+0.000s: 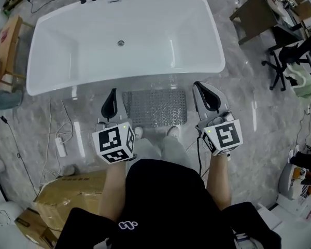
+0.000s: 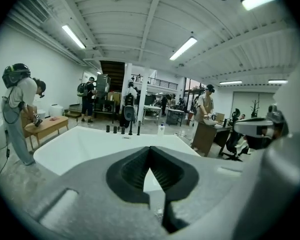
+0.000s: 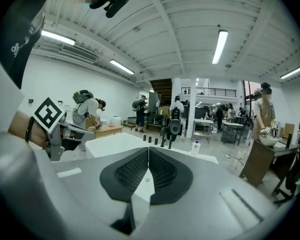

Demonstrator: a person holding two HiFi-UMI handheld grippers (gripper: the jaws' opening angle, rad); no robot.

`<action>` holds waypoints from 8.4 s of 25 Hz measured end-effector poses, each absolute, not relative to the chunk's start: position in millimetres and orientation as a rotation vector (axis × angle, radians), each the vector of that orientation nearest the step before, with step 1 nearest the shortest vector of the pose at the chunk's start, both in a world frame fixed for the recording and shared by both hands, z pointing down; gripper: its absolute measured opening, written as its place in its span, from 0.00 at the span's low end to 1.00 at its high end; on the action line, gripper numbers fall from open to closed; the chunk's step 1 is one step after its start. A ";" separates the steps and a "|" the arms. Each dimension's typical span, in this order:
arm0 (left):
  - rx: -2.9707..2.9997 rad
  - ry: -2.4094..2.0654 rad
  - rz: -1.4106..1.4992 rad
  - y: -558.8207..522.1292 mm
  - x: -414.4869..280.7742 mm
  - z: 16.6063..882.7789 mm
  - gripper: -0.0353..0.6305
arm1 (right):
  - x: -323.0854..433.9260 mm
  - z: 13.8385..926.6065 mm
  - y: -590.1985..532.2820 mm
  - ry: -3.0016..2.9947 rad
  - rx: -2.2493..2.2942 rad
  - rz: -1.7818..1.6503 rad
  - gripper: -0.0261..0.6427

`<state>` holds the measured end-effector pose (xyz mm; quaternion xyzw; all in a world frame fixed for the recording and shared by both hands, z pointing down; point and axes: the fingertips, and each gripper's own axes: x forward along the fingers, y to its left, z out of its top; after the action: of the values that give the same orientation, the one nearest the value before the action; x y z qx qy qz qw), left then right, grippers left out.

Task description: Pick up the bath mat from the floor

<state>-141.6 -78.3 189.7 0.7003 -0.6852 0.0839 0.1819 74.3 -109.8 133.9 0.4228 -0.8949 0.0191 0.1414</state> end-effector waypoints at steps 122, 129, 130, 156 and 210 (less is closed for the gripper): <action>1.436 -1.192 1.045 0.3 -140.3 991.0 0.59 | 223.8 959.6 -64.0 -1.887 0.870 0.978 0.37; 1.355 -1.245 1.046 2.2 -175.5 1011.1 0.59 | 259.8 998.5 -73.5 -1.794 0.883 1.007 0.42; 1.347 -1.251 1.045 1.0 -180.9 1015.2 0.59 | 263.2 1004.4 -76.1 -1.790 0.880 1.008 0.43; 1.228 -1.237 1.013 16.2 -220.8 1126.3 0.65 | 326.6 1123.0 -105.4 -1.660 0.855 1.070 0.57; 1.530 -0.859 1.020 6.1 -99.6 863.6 0.09 | 187.7 903.0 -30.9 -1.647 0.720 1.119 0.07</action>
<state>-99.6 6.1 863.6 0.6402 -0.3594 0.4269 0.5279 187.7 -30.9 903.0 0.2964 -0.6781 0.4607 0.4900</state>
